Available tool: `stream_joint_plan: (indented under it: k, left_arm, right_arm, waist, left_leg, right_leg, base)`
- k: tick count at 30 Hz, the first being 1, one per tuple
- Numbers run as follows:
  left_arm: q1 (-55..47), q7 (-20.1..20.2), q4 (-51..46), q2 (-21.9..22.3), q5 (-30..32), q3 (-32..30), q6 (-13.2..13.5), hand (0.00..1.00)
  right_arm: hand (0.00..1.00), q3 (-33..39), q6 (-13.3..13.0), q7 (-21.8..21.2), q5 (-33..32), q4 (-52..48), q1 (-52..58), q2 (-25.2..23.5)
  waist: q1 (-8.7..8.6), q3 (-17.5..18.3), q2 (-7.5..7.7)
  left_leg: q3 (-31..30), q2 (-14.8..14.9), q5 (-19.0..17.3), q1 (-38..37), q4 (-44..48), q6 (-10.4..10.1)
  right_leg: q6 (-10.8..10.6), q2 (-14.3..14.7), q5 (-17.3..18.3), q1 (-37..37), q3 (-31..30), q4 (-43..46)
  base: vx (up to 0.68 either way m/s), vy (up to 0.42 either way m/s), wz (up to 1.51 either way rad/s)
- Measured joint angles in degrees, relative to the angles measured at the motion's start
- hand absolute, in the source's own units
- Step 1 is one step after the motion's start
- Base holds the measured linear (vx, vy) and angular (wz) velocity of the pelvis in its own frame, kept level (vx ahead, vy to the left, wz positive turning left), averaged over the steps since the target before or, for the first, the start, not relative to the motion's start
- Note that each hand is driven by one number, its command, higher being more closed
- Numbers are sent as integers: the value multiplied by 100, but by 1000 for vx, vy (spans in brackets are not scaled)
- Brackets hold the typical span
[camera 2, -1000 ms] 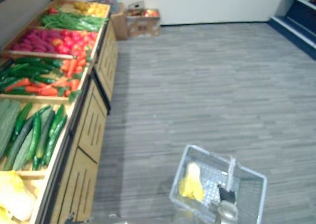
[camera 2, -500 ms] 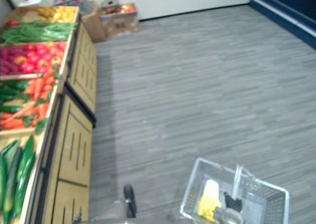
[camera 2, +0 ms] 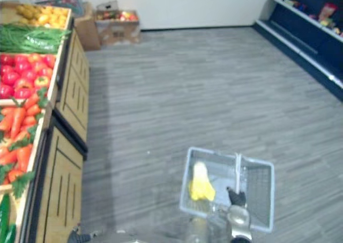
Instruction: Pick vegetable in the basket
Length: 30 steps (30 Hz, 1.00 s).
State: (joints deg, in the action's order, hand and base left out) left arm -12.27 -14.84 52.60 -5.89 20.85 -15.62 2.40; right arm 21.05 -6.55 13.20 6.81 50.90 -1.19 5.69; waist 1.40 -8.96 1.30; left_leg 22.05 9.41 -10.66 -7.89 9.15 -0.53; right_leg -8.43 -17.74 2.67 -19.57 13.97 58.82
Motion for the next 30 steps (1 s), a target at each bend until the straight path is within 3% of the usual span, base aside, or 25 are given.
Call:
stream_joint_plan:
  k: [1,3,4,5,6,7,8,9,10,13,16,18,19,20,21,22,24,26,27,28,30]
  left_arm:
    - [5,0,-41,8,-2,-65,10,0]
    - [-14,3,-56,-12,3,-205,21,0]
    - [96,10,130,200,8,-392,-7,0]
    - [110,19,156,309,12,-393,-4,0]
    - [192,20,159,508,15,-394,-2,0]
    - [304,22,208,567,25,-399,3,0]
    - [318,24,224,561,28,-400,1,0]
    - [299,27,219,469,45,-427,20,0]
    - [341,27,299,489,56,-488,2,0]
    - [315,36,411,545,66,-492,3,0]
    - [269,30,401,550,52,-428,6,0]
    - [272,25,318,544,-7,-391,16,0]
    - [264,4,245,531,-58,-391,48,0]
    - [237,10,209,511,-62,-371,81,0]
    - [233,5,207,466,-90,-315,90,0]
    - [249,3,197,431,-110,-264,99,0]
    - [256,0,154,413,-154,-263,132,0]
    - [215,2,189,446,-154,-199,120,0]
    - [280,10,223,339,-156,-218,80,0]
    - [324,-2,158,269,-136,-174,76,0]
    - [386,-2,185,221,-65,-167,48,0]
  right_arm:
    - [100,28,3,1,-4,-3,13,-14]
    - [100,80,14,7,-6,-12,58,-81]
    - [100,149,41,5,-5,-68,63,-61]
    - [100,206,45,6,-4,-102,5,-22]
    - [100,321,57,-2,-4,-248,-71,5]
    - [100,394,68,-3,-12,-348,-125,-30]
    - [100,392,90,-9,-8,-351,-129,-41]
    - [100,395,124,-10,-7,-339,-54,-168]
    - [100,405,134,-10,-8,-276,-52,-185]
    - [100,645,130,-5,-26,-251,12,-213]
    - [100,737,122,-9,-20,26,47,-14]
    - [100,742,139,-4,-24,262,57,124]
    - [100,659,173,-7,-38,368,77,184]
    - [100,602,226,1,-48,412,79,226]
    - [100,561,259,4,-57,416,78,247]
    - [100,576,265,8,-57,418,79,235]
    - [100,665,286,17,-57,445,100,228]
    - [100,857,285,30,-61,453,148,249]
    - [100,961,330,43,-67,520,122,68]
    - [100,964,286,35,-63,519,136,-33]
    - [100,945,278,26,-62,518,-32,-128]
  waist:
    - [-30,-20,35]
    - [-55,-42,204]
    - [22,-63,15]
    - [42,-74,-117]
    - [29,-149,-402]
    - [57,-244,-310]
    - [77,-235,-293]
    - [95,-188,-124]
    - [102,-245,-163]
    - [45,-208,-223]
    - [20,-121,-296]
    - [12,-100,-341]
    - [65,-154,-256]
    - [96,-166,-235]
    - [94,-179,-210]
    - [90,-190,-190]
    - [90,-209,-150]
    - [67,-199,-247]
    - [75,-189,-21]
    - [23,-172,66]
    - [127,-192,122]
  left_leg:
    - [-137,-16,-1,-78,8,-2]
    - [-263,-127,-15,-146,15,-86]
    - [-357,41,-133,-174,-91,-283]
    - [-371,137,-131,-163,-160,-294]
    - [-499,242,-115,-273,-356,-460]
    - [-596,178,-102,-335,-522,-691]
    - [-691,147,-131,-332,-498,-733]
    - [-852,127,-223,-356,-500,-877]
    - [-917,242,-256,-395,-511,-939]
    - [-1169,546,-197,-525,-426,-935]
    - [-1536,799,-147,136,856,-1012]
    - [-2035,912,442,1042,2527,-1306]
    - [-2149,964,999,1539,3419,-1265]
    - [-2067,987,763,1792,3925,-1238]
    - [-1798,956,374,2091,4147,-1071]
    - [-1493,939,184,2296,3977,-970]
    - [-924,734,147,2588,2932,-800]
    - [-550,167,1202,2677,904,-6]
    - [-411,-97,1365,2533,682,139]
    - [-369,-260,1482,2488,184,250]
    - [-327,-265,1483,2488,109,253]
  right_leg:
    - [176,3,112,44,294,-861]
    - [250,-15,-371,315,595,-2454]
    - [483,270,-54,705,778,-3061]
    - [480,352,-53,666,762,-3088]
    - [401,335,137,358,639,-2598]
    - [413,127,491,162,299,-2338]
    - [381,17,471,207,194,-2602]
    - [142,-133,391,425,71,-3268]
    - [34,-38,485,504,165,-3164]
    - [54,92,1249,594,422,-2546]
    - [134,208,1484,956,755,-2626]
    - [146,271,1485,1350,1010,-2917]
    - [162,282,1461,1707,1126,-3232]
    - [140,277,1429,1966,1211,-3467]
    - [56,282,1346,2325,1329,-3841]
    - [12,286,1247,2559,1452,-4117]
    - [-171,251,1114,2955,1712,-4560]
    - [-371,293,1008,3287,2017,-4790]
    - [-411,93,936,3387,2082,-4860]
    - [-351,108,674,3226,2085,-4890]
    - [-331,321,666,3205,1983,-5524]
  base:
    - [289,-241,67]
    - [289,-287,55]
    - [252,-240,17]
    - [200,-158,15]
    - [167,-188,26]
    - [104,-176,41]
    - [108,-253,58]
    - [112,-278,46]
    - [187,-345,55]
    - [192,-297,34]
    - [270,-270,40]
    - [305,-157,46]
    - [322,-95,24]
    - [341,-51,24]
    - [294,-20,24]
    - [310,27,32]
    - [295,99,45]
    - [369,202,65]
    - [454,170,100]
    - [348,95,81]
    - [268,72,27]
